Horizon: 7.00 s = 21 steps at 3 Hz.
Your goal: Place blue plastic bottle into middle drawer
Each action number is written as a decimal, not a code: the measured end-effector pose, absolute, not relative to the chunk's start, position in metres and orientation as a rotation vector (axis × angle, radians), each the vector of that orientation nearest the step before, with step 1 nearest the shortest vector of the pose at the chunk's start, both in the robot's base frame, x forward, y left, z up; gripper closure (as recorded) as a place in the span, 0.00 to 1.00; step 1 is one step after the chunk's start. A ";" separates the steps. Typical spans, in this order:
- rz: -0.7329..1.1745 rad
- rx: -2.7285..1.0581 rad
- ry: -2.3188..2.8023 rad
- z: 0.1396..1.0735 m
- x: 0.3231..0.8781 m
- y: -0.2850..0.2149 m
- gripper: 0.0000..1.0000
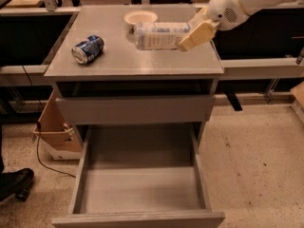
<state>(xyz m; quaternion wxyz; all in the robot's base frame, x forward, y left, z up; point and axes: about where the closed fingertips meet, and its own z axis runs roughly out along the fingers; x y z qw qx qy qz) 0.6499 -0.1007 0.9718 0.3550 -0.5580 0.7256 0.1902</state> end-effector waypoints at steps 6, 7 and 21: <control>0.308 -1.453 1.884 0.933 0.484 -0.061 1.00; 0.254 -1.511 1.872 0.857 0.478 -0.045 1.00; 0.295 -1.370 2.215 0.364 0.510 -0.080 0.73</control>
Offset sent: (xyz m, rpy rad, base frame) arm -0.2256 0.0645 -0.1430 -0.1337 0.2358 0.0178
